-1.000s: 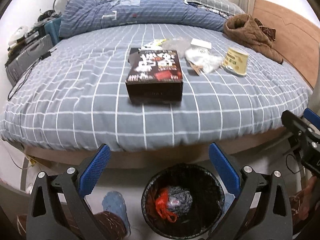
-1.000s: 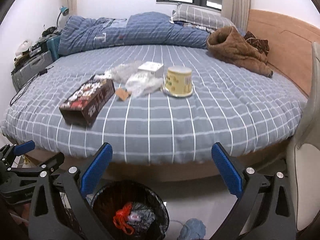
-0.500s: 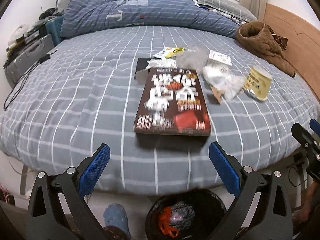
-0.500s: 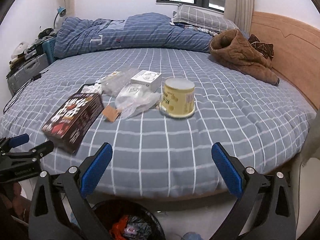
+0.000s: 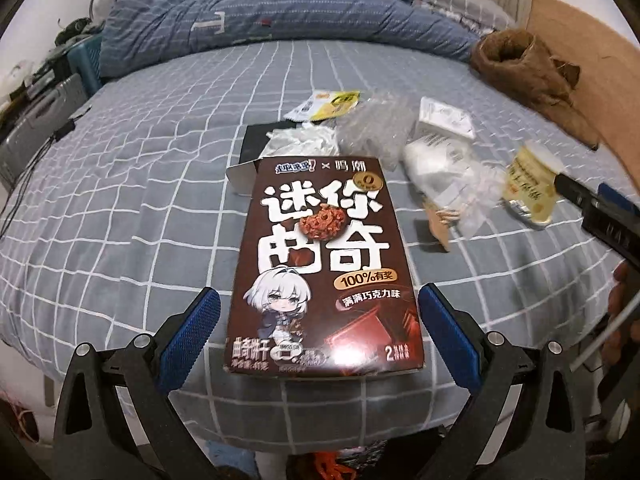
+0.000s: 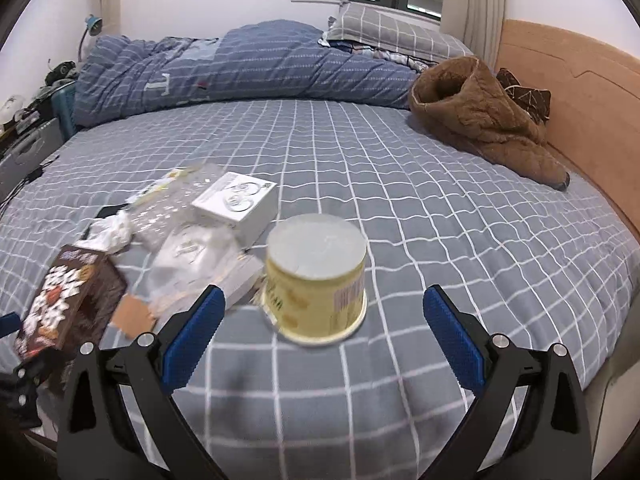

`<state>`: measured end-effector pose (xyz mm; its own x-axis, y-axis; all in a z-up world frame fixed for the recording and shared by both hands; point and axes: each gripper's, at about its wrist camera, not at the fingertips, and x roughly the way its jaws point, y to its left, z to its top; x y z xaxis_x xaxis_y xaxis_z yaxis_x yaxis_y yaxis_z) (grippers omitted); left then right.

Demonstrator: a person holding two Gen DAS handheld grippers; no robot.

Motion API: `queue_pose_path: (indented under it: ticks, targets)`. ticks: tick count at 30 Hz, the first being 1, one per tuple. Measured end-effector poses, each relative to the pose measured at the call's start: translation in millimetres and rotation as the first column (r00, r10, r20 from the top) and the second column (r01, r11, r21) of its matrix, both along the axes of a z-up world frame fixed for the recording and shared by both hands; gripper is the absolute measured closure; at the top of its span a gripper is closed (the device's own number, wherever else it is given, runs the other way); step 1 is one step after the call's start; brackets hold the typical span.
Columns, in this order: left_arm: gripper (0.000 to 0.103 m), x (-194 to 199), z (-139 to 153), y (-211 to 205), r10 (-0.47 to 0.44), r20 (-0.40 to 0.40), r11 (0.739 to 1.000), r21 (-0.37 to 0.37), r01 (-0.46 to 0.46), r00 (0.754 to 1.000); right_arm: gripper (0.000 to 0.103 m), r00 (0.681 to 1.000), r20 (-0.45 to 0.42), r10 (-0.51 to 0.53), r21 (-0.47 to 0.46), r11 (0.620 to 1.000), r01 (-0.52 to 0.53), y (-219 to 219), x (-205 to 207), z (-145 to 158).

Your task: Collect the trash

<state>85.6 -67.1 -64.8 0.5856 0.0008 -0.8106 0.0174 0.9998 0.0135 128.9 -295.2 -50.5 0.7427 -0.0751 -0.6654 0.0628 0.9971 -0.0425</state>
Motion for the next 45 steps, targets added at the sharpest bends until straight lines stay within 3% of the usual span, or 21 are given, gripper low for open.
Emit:
queue_pose_path:
  ticks: [15, 20, 22, 45]
  targets:
    - [0.008, 29, -13, -8, 0.052, -0.024, 0.999, 0.002, -0.052, 0.998, 0.008, 1.000, -0.028, -0.011, 0.038, 0.999, 0.012, -1, 45, -17]
    - [0.012, 33, -15, -6, 0.049, -0.026, 0.999, -0.010, -0.050, 0.998, 0.019, 0.999, -0.046, -0.007, 0.040, 0.999, 0.009, 0, 51, -21]
    - [0.012, 34, -16, -4, 0.048, -0.027, 0.999, -0.016, -0.048, 0.998, 0.034, 0.998, -0.065, -0.008, 0.040, 0.999, 0.011, 1, 54, -24]
    - [0.013, 11, 10, -7, 0.001, 0.050, 1.000, -0.009, -0.001, 0.999, 0.035, 1.000, -0.014, -0.005, 0.025, 1.000, 0.005, 8, 22, 3]
